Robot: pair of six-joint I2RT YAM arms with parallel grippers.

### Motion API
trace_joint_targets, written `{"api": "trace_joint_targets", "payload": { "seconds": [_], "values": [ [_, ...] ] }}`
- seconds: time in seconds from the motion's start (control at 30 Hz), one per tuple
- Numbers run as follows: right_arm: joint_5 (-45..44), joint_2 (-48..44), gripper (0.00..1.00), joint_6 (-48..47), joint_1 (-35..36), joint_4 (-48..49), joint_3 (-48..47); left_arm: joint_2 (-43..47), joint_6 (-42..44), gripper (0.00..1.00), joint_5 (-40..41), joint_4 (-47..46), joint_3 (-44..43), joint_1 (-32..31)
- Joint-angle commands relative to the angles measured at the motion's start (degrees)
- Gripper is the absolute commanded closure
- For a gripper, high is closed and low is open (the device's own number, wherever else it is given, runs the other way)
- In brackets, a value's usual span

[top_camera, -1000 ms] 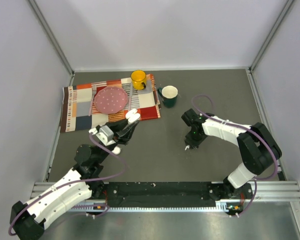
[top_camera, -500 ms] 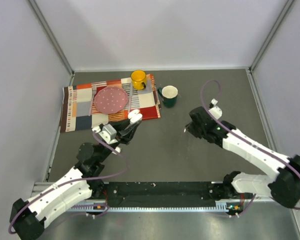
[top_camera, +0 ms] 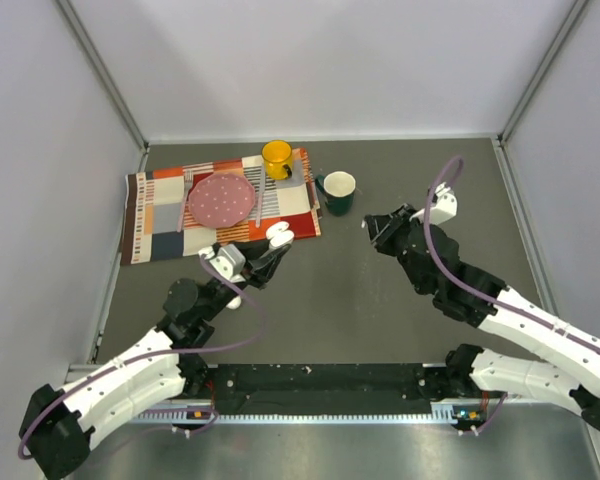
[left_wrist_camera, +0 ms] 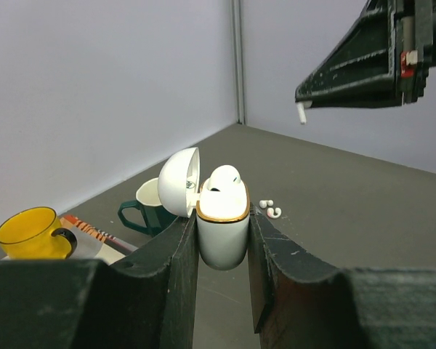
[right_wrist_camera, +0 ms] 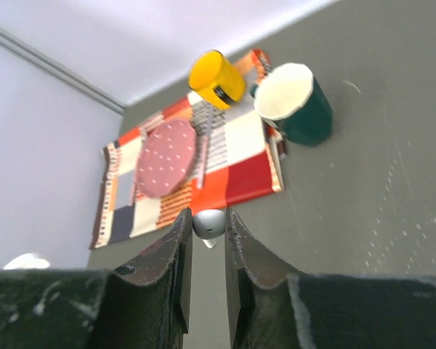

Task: Insert the wireless bluetooth earbuds into the charging case
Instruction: Place the earbud in the charging case.

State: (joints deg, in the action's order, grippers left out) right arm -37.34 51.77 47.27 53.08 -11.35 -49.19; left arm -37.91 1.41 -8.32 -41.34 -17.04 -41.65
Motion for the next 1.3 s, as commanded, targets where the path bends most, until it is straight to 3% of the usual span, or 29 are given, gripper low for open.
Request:
{"api": "trace_joint_targets", "payload": {
  "seconds": [0.0, 0.77, 1.27],
  "values": [
    [2.3, -1.8, 1.00, -8.1, 1.4, 12.6, -2.8, -0.3, -0.7, 1.00, -1.3, -4.4, -2.6, 0.1],
    [18.4, 10.6, 1.00, -14.6, 11.1, 27.6, -9.5, -3.0, -1.3, 1.00, -5.0, -6.7, -3.1, 0.1],
    [24.2, 14.6, 1.00, -12.9, 11.9, 26.8, -10.8, -3.3, -1.2, 1.00, -4.6, -8.6, -3.1, 0.2]
  ]
}}
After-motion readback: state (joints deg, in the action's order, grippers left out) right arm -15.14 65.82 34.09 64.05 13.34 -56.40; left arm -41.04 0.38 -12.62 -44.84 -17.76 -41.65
